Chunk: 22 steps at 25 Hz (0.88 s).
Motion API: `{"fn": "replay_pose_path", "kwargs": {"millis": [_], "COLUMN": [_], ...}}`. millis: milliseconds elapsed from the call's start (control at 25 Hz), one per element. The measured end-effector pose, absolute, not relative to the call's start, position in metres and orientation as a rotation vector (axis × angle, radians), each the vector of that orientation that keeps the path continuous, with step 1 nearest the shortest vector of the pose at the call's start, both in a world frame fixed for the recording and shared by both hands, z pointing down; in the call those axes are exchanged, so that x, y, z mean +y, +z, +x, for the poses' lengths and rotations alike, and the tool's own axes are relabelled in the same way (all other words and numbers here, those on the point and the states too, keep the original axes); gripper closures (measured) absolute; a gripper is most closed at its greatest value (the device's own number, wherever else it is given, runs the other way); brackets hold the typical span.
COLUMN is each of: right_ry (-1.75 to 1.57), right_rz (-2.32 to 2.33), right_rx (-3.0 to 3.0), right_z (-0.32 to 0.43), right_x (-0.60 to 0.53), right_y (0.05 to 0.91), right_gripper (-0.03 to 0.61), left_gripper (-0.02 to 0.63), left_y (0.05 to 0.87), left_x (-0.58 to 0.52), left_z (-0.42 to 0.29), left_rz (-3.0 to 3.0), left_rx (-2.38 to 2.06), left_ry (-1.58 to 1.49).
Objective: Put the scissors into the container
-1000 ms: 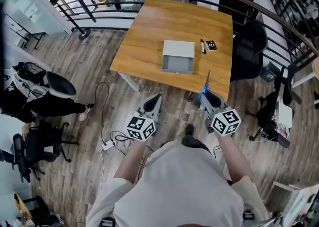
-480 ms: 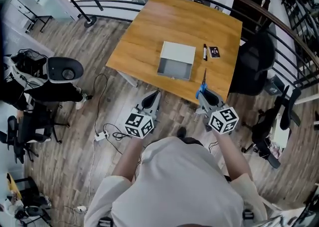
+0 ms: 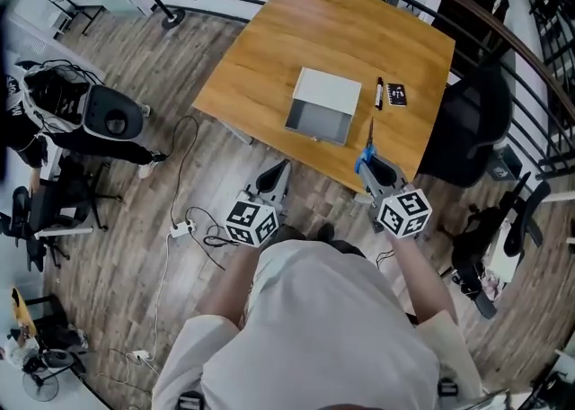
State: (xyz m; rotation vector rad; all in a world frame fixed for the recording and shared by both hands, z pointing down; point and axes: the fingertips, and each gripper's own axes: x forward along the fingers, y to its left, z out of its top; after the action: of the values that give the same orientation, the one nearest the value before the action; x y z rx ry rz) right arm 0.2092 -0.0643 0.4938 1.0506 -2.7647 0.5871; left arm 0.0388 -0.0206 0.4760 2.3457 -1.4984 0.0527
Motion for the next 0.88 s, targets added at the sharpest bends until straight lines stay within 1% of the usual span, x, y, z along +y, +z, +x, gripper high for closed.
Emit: {"fn": "replay_pose_path", "kwargs": {"millis": [240,560,880], "right_ry": [0.622,0.65,0.648], "right_rz": [1.044,1.092,1.128], "right_rx": [-2.72,-2.643,-2.504], "right_z": [0.195,0.167,0.13], "right_x": [-0.084,-0.13,-0.18], "right_y": [0.512,0.525,0.561], "right_gripper": [0.499,0.499,0.499], "left_gripper": [0.62,0.62,0.62], "left_y": [0.486,0.501,0.537], "left_x": [-0.045,-0.104,-0.157], "left_z": [0.021,-0.014,-0.052], "left_rz": [2.323,2.33,2.322], "left_rx": [-1.494,-1.404,-1.284], "left_ry": [0.057,0.057,0.113]}}
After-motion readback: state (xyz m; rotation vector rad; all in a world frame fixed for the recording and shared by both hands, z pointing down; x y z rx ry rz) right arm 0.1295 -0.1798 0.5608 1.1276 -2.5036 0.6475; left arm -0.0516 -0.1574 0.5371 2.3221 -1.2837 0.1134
